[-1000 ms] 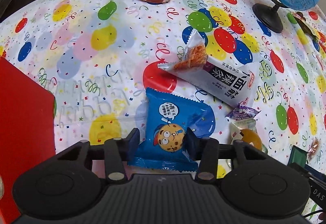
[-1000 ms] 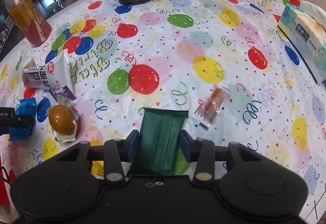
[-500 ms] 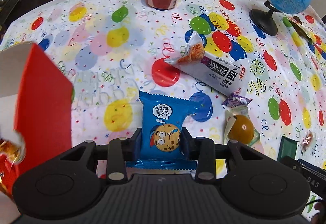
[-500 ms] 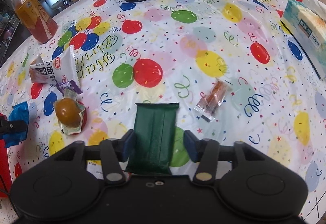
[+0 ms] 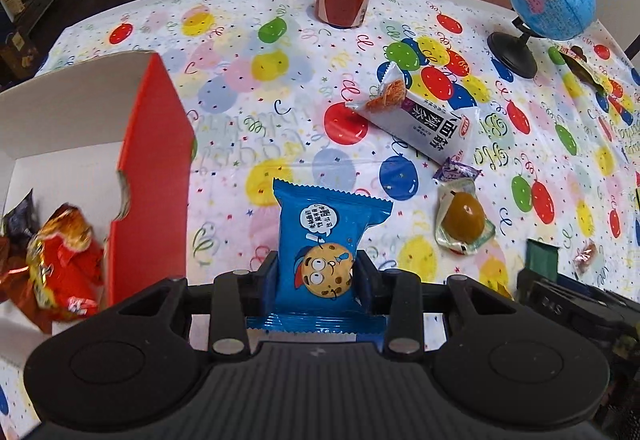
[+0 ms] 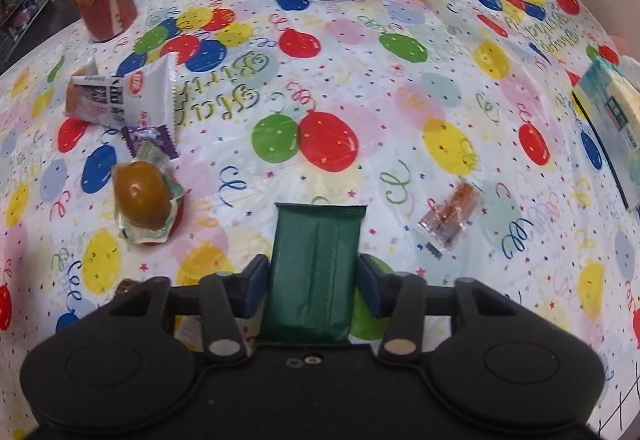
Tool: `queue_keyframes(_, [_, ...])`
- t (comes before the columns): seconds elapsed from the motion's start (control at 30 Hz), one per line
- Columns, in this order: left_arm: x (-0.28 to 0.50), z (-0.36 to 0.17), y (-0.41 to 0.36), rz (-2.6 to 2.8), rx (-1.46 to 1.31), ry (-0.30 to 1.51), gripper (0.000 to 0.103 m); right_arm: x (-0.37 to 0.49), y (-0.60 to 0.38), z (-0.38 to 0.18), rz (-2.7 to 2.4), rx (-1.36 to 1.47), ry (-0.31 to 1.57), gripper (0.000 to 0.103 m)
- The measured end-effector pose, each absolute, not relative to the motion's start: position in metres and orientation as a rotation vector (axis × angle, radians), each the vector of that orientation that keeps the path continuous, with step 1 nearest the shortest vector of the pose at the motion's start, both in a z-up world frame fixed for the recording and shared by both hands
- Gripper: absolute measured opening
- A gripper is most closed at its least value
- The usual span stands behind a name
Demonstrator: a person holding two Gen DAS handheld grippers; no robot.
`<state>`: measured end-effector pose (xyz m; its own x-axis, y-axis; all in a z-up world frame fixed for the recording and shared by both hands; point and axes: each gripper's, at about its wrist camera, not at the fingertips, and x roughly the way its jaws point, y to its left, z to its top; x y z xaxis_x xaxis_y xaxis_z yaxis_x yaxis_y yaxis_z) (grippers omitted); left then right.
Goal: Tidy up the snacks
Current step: 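Carry the cookie packet and green bar into the red box with both tools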
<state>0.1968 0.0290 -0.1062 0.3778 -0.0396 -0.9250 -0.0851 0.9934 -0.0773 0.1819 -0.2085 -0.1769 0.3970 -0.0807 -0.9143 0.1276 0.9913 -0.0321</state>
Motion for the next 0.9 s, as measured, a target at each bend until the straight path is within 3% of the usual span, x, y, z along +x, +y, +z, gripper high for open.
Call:
queue_keyframes(0.33, [0.170, -0.090, 0.029, 0.033, -0.147, 1.169, 0.038, 0.172, -0.221, -0.165, -0.048, 0.054, 1.141, 0.042])
queue_keyframes(0.9, [0.131, -0.040, 0.048, 0.016, -0.186, 1.062, 0.038, 0.118, -0.194, -0.057, 0.254, 0.050, 1.024, 0.042])
